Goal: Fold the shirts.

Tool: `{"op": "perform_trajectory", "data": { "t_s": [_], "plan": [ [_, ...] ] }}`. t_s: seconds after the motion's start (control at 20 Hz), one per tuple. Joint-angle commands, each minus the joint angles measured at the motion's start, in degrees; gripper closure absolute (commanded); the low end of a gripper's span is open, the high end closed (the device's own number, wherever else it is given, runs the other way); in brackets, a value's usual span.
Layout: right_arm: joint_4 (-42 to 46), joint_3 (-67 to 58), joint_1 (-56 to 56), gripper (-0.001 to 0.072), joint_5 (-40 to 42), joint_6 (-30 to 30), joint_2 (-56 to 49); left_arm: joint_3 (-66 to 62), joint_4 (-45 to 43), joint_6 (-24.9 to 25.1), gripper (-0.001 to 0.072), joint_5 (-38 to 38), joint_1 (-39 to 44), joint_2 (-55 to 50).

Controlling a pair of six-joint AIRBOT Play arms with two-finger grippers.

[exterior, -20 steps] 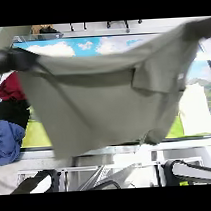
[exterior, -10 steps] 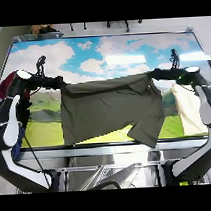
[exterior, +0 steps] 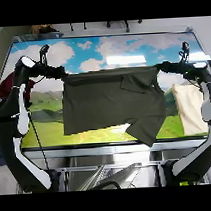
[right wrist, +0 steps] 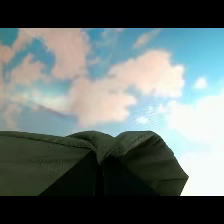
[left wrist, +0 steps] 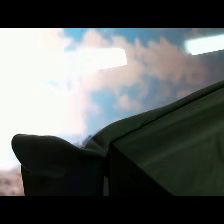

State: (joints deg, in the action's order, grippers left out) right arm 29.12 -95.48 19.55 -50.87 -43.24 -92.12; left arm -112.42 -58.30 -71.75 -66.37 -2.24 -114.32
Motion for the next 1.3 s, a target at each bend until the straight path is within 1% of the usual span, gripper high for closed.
{"op": "perform_trajectory", "data": {
  "t_s": [0.0,0.25,0.5,0.85,0.9,0.95,1.0,1.05,1.15,1.25],
  "plan": [
    [6.5,-0.8,0.2,0.0691,-1.8,-1.2,-0.1,-3.2,-6.8,-2.3,0.0695,-2.0,2.4,-1.2],
    [18.0,-0.8,0.2,0.0691,-2.8,-6.5,-0.2,3.3,-14.1,-2.3,0.0695,0.4,5.4,-1.2],
    [18.3,-0.6,0.1,0.0691,-6.1,-6.5,-3.5,7.6,-14.3,-2.3,0.0695,4.1,5.9,-1.2],
    [18.4,-0.7,-2.0,0.0691,-5.6,-6.2,-5.1,7.7,-14.1,-2.3,0.0694,5.4,5.9,-1.2],
    [18.3,-0.7,-2.1,0.0652,-6.0,-6.3,-4.6,7.6,-13.6,-2.3,0.0692,4.8,5.9,-1.2],
    [18.2,-0.7,-2.1,0.0478,-6.8,-6.3,-3.6,6.9,-13.6,-2.3,0.0658,2.9,5.9,-1.2],
    [18.3,-0.7,-2.0,0.039,-7.6,-6.3,-2.1,5.3,-13.6,-2.3,0.0281,0.2,5.9,-1.2],
    [18.3,-0.7,-1.7,0.039,-8.2,-6.3,0.0,3.0,-13.6,-2.9,0.0011,-2.6,5.8,-1.2],
    [18.5,-0.7,-0.3,0.0389,-9.8,-9.0,5.6,-3.0,-13.6,-4.7,0.0017,-9.8,5.0,-1.1],
    [19.3,-0.6,2.4,0.0389,-14.6,-11.9,11.1,-6.4,-13.6,-6.8,0.0017,-16.7,3.6,0.3]
  ]
}}
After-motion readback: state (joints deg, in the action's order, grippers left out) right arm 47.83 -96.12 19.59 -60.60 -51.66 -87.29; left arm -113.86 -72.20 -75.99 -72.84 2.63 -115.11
